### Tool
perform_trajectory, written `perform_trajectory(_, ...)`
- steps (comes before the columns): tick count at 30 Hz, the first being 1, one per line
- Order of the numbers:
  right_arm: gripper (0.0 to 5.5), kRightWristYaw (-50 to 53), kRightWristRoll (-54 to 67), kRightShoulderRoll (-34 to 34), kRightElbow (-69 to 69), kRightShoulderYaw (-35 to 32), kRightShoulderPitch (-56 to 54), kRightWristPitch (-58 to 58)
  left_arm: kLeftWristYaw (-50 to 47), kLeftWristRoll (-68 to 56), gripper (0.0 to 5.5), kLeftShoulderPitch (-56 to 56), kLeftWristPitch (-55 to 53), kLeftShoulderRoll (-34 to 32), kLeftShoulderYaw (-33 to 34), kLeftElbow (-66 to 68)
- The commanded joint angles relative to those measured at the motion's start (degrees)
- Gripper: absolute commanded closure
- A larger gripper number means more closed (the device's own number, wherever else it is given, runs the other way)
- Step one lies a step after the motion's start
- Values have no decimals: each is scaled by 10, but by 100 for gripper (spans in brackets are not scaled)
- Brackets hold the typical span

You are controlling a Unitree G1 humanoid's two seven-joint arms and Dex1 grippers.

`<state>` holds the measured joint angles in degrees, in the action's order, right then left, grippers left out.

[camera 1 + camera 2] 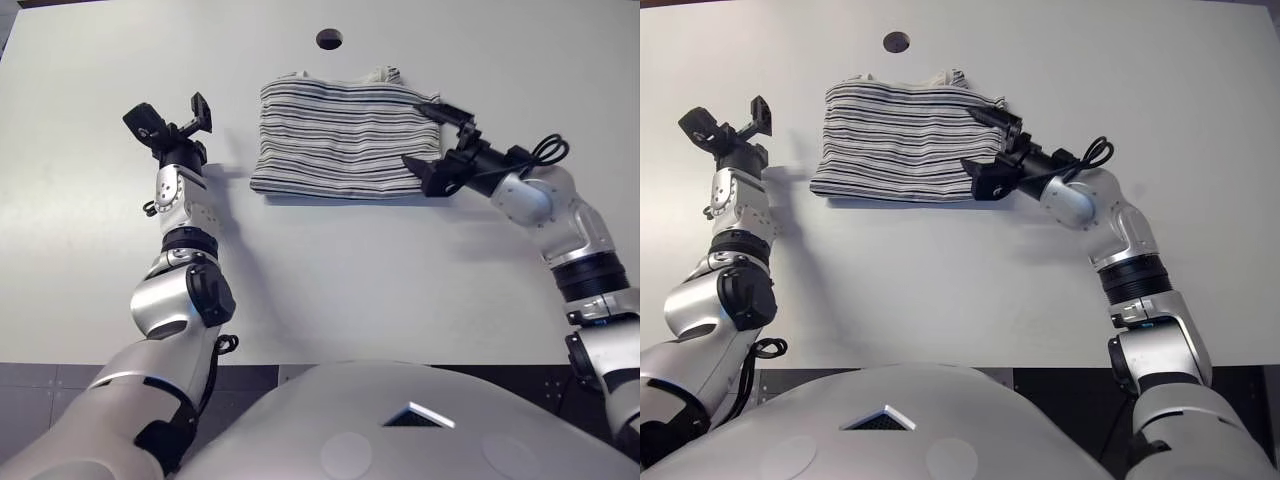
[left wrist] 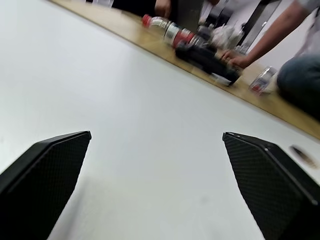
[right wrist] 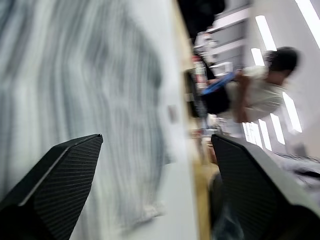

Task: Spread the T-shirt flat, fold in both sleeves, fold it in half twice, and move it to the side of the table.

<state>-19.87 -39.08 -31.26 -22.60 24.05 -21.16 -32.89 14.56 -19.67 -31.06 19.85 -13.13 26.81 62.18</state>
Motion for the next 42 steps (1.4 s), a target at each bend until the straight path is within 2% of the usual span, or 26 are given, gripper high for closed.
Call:
perform_trajectory(1,149,36,-71,16,-102,63,-41,-10,-13,-6,61,56,11,28,-10,-128)
perform_trajectory(5,149,57,-95,9,-141,101,-51,-28,-38,-14,61,108,-16,40,-12,-270)
perform_trajectory(9,149,-67,26,-78,104,129,52,-100,-61,-13,61,171,-40,42,-14,-379)
perform_trajectory(12,149,-113,51,-76,250,136,95,-68,-72,-27,61,199,-55,38,0,-422)
perform_trajectory(16,149,-128,7,20,317,171,108,-14,-75,-34,61,232,-70,30,11,-466)
perform_trajectory(20,149,-89,-31,169,226,232,69,14,-77,-46,61,240,-74,28,27,-465)
perform_trajectory(23,149,-79,1,212,209,223,51,22,-75,-49,61,237,-73,27,30,-458)
perform_trajectory(25,149,-87,59,211,226,181,33,31,-73,-50,61,234,-71,28,29,-455)
perform_trajectory(27,149,-69,92,204,203,112,-22,44,-72,-46,61,234,-64,34,22,-457)
perform_trajectory(29,149,-25,77,202,57,79,-108,49,-71,-40,61,234,-53,43,13,-458)
perform_trajectory(32,149,51,28,219,-185,102,-196,49,-72,-37,61,228,-46,50,4,-451)
perform_trajectory(35,149,125,-14,260,-353,136,-245,68,-74,-38,61,223,-44,57,-1,-448)
perform_trajectory(39,149,169,-49,308,-480,166,-279,103,-74,-36,61,215,-47,67,-16,-451)
perform_trajectory(42,149,189,-51,316,-534,165,-288,136,-73,-34,61,213,-49,74,-27,-458)
